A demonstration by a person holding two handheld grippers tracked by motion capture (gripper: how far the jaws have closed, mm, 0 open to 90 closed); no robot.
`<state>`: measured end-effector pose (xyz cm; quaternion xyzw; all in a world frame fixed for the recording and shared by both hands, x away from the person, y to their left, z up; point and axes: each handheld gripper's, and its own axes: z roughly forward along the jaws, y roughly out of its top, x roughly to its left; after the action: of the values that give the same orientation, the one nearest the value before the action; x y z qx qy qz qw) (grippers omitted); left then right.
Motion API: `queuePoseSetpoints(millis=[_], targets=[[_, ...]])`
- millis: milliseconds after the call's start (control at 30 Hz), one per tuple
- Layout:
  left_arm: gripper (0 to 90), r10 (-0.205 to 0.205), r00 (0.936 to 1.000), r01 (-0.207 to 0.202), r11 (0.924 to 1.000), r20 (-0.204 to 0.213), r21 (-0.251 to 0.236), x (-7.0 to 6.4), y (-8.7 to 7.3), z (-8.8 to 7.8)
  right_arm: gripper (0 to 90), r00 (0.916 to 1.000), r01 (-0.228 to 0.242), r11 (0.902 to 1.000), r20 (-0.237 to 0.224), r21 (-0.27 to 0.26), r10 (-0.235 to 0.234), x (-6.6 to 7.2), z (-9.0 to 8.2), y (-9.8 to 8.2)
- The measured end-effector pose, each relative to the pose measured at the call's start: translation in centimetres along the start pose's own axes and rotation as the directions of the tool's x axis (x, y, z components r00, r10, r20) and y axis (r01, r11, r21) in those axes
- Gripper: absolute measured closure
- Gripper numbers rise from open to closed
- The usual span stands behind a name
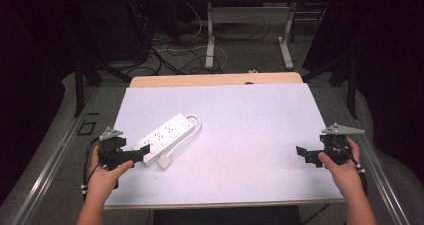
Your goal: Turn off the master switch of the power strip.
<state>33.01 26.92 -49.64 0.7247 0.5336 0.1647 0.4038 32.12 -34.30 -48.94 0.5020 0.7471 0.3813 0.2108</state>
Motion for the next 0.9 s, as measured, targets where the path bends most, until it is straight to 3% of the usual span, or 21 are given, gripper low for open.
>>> queuePoseSetpoints(millis=[267,467,600,633,900], targets=[[3.8,0.005,0.9999,-0.005,1.0,-0.016,0.003,-0.2,0.3,-0.8,0.0,1.0,0.008,0.9999,-0.004,0.012,-0.008,0.1,0.2,-0.1],[7.3,0.032,0.999,-0.032,0.9994,-0.03,-0.011,-0.5,0.6,-1.3,0.0,0.9998,0.021,0.9996,-0.002,0.017,-0.021,0.6,0.3,-0.1],[9.2,0.053,0.9983,-0.053,0.9985,-0.026,0.014,-0.7,1.0,-1.5,0.0,0.9997,0.024,0.9994,-0.007,0.026,-0.023,0.8,0.4,-0.1],[9.9,0.043,0.9986,-0.043,0.9991,-0.031,-0.006,-0.9,1.0,-1.3,0.0,0.9998,0.02,0.9995,-0.011,0.026,-0.02,0.8,0.4,-0.1],[13.0,0.076,0.9969,-0.076,0.9971,-0.021,0.009,-1.4,1.8,-1.5,0.0,0.9995,0.031,0.9988,-0.012,0.037,-0.031,1.1,0.6,-0.1]])
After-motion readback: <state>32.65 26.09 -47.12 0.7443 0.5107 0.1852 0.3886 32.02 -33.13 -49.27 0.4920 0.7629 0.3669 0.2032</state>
